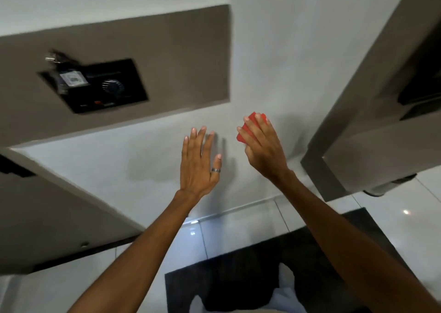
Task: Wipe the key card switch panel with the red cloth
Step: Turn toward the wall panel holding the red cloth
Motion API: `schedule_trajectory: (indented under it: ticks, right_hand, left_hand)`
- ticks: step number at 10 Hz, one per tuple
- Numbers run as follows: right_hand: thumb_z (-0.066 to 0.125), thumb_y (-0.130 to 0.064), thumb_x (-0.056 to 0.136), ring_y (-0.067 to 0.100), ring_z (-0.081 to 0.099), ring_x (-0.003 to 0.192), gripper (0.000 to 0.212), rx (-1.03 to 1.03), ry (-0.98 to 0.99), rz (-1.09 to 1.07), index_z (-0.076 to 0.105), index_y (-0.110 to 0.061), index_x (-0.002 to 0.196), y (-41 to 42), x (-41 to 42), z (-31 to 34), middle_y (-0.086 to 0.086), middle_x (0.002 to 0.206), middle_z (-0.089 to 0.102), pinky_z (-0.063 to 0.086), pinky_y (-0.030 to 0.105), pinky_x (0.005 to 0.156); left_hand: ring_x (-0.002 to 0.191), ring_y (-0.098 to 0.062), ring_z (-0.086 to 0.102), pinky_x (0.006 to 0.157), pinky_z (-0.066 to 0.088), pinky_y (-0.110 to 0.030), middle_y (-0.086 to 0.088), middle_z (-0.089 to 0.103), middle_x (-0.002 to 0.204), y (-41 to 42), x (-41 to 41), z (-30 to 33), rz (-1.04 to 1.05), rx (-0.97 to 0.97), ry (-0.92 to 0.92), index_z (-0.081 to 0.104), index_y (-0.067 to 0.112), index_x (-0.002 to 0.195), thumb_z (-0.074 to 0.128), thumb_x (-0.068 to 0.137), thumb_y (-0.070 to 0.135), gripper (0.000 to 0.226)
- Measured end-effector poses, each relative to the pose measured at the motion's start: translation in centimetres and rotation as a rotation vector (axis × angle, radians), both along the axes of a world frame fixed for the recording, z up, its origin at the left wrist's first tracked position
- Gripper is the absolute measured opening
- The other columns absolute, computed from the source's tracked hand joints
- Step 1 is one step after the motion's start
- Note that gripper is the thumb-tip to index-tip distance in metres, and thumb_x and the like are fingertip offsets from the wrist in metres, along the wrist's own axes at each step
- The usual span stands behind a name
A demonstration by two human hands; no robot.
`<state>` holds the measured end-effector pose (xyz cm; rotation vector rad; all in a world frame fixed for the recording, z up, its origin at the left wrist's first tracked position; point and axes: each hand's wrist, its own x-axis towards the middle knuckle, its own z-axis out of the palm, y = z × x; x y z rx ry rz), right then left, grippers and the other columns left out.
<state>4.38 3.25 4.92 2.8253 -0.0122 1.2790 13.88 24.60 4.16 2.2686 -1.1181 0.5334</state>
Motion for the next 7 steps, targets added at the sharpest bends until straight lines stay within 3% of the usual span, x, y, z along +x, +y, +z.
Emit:
schedule_trajectory:
  ticks: [1, 2, 3, 4, 6, 7]
  right_hand:
    - [0.064, 0.009, 0.09, 0.045, 0.048, 0.151, 0.051, 0.111, 0.131, -0.049, 0.067, -0.002, 0.14, -4.5, -4.7, -2.5, 0.02, 0.153, 0.059, 0.045, 0.067, 0.121]
    - [0.07, 0.005, 0.092, 0.048, 0.042, 0.154, 0.054, 0.331, 0.315, -0.241, 0.06, 0.002, 0.146, -13.2, -12.1, -5.7, 0.024, 0.159, 0.052, 0.039, 0.069, 0.125]
    - [0.064, -0.011, 0.106, 0.038, 0.021, 0.165, 0.058, 0.524, 0.464, -0.413, 0.042, -0.003, 0.16, -19.7, -15.0, -7.3, 0.017, 0.172, 0.035, 0.019, 0.057, 0.138]
    - [0.033, -0.037, 0.119, 0.029, -0.005, 0.169, 0.063, 0.637, 0.774, -0.543, 0.009, -0.011, 0.171, -26.1, -16.6, -10.2, 0.011, 0.181, 0.001, -0.002, 0.05, 0.14]
    - [0.018, -0.045, 0.118, 0.03, -0.008, 0.169, 0.066, 0.636, 1.015, -0.545, -0.003, -0.011, 0.171, -29.3, -16.2, -13.0, 0.01, 0.181, -0.004, -0.001, 0.055, 0.139]
    - [0.019, -0.048, 0.117, 0.031, -0.009, 0.169, 0.07, 0.634, 0.977, -0.551, -0.005, -0.01, 0.171, -28.9, -16.7, -12.6, 0.012, 0.181, -0.007, -0.001, 0.057, 0.139]
  left_hand:
    - [0.164, -0.03, 0.009, 0.135, 0.005, -0.046, -0.011, 0.025, 0.172, -4.7, -2.0, -1.4, -0.025, 0.086, 0.036, 0.034, 0.013, 0.162, 0.048, 0.107, 0.038, 0.062]
    - [0.163, -0.034, 0.009, 0.134, 0.012, -0.052, -0.014, 0.023, 0.172, -12.1, -6.4, -4.4, -0.089, 0.257, 0.145, 0.034, 0.011, 0.162, 0.046, 0.106, 0.037, 0.063]
    - [0.163, -0.035, 0.006, 0.133, 0.012, -0.054, -0.015, 0.019, 0.174, -17.4, -8.6, -6.3, -0.13, 0.41, 0.205, 0.031, 0.011, 0.163, 0.047, 0.108, 0.036, 0.063]
    - [0.164, -0.032, -0.004, 0.135, 0.004, -0.049, -0.013, 0.009, 0.176, -23.5, -10.6, -8.1, -0.143, 0.613, 0.26, 0.025, 0.015, 0.165, 0.043, 0.109, 0.041, 0.064]
    - [0.163, -0.031, -0.009, 0.135, 0.0, -0.049, -0.01, 0.0, 0.177, -27.1, -11.9, -9.8, -0.157, 0.75, 0.247, 0.014, 0.017, 0.168, 0.03, 0.111, 0.051, 0.069]
    - [0.163, -0.031, -0.011, 0.134, -0.002, -0.049, -0.01, -0.004, 0.176, -27.4, -12.7, -9.1, -0.123, 0.708, 0.196, 0.01, 0.017, 0.169, 0.023, 0.11, 0.055, 0.072]
